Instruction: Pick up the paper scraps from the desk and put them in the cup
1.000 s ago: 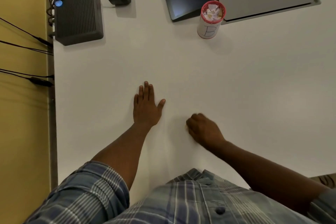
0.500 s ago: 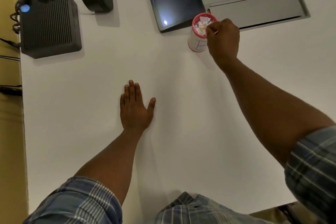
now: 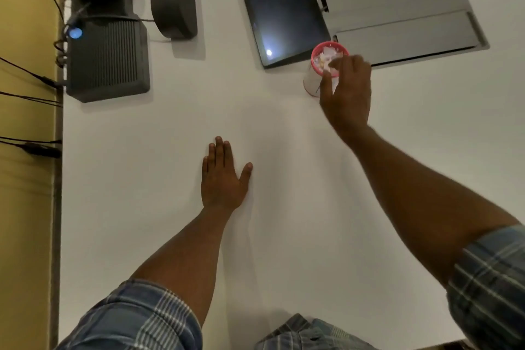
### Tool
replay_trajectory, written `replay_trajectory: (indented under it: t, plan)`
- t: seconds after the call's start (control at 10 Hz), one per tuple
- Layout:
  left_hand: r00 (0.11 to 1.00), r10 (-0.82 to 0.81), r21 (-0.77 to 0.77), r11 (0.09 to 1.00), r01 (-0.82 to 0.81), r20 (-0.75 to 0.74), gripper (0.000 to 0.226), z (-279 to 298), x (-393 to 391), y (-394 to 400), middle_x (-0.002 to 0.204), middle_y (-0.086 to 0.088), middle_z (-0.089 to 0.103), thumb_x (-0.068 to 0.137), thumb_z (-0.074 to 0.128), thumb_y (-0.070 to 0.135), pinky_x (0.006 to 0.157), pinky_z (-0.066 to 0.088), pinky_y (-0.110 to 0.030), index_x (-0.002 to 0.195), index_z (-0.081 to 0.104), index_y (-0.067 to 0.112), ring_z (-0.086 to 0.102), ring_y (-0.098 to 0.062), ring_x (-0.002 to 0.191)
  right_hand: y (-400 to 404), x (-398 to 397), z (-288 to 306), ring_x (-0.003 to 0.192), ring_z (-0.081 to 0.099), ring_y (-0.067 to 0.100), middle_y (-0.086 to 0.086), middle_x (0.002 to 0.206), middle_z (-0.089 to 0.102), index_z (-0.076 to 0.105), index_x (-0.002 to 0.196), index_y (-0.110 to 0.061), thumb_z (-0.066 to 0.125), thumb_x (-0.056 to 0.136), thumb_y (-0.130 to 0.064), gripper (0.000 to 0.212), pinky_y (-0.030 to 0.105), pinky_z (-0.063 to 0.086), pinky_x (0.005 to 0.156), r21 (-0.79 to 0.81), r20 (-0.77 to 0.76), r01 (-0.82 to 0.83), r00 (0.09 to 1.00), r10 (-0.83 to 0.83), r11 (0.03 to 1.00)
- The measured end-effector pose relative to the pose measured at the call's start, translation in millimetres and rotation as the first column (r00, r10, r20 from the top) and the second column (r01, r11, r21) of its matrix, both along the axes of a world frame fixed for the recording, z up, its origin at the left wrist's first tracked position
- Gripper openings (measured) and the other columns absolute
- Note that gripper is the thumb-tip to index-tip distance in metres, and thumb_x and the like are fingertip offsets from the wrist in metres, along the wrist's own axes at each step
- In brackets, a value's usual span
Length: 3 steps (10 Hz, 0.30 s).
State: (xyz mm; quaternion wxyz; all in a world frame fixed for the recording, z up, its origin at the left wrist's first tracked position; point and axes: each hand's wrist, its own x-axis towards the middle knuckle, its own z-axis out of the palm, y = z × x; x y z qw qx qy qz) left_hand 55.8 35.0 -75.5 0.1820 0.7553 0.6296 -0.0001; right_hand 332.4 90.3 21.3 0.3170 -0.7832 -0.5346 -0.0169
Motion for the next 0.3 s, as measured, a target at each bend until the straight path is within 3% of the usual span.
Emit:
replay_trajectory:
  t: [0.1,0.2,0.3]
  plan:
    - [0.999,-0.004,-0.050,0.999,0.006,0.042,0.072,13.7,1.3,-3.5,0.160,-0.004,-0.003,0.095,0.025,0.054,0.120,0.004,-0.034,0.149,0.001,0.013,-0.005,-0.016,0.147,-34.5,-22.7,-1.2,0.088,0.053,0.036,0.019,0.098,0.061,0.062,0.095,-0.004,0.054,0.090,-0.015,0.015,0.042,0.047,0.074,0.016,0.003,-0.118,0.993,0.118,0.993]
    - [0.994,0.018,-0.042,0.999,-0.014,0.108,0.069,38.5,1.3,-13.5,0.159,-0.004,0.006,0.096,0.030,0.049,0.120,0.005,-0.032,0.149,0.008,0.011,0.002,-0.017,0.147,-64.1,-38.1,-1.4,0.086,0.057,0.036,0.014,0.093,0.066,0.067,0.089,-0.008,0.060,0.090,-0.020,0.014,0.043,0.048,0.075,-0.115,-0.048,-0.269,0.963,0.265,0.956]
    - [0.989,0.015,0.001,1.000,-0.016,0.147,0.065,57.7,-0.5,-29.4,0.158,-0.006,0.017,0.096,0.036,0.045,0.120,0.011,-0.032,0.148,0.018,0.009,0.010,-0.018,0.146,-92.9,-49.3,-7.7,0.100,0.059,0.032,0.008,0.106,0.068,0.068,0.101,-0.013,0.059,0.092,-0.036,0.027,0.040,0.046,0.088,-0.326,-0.137,-0.371,0.929,0.345,0.870]
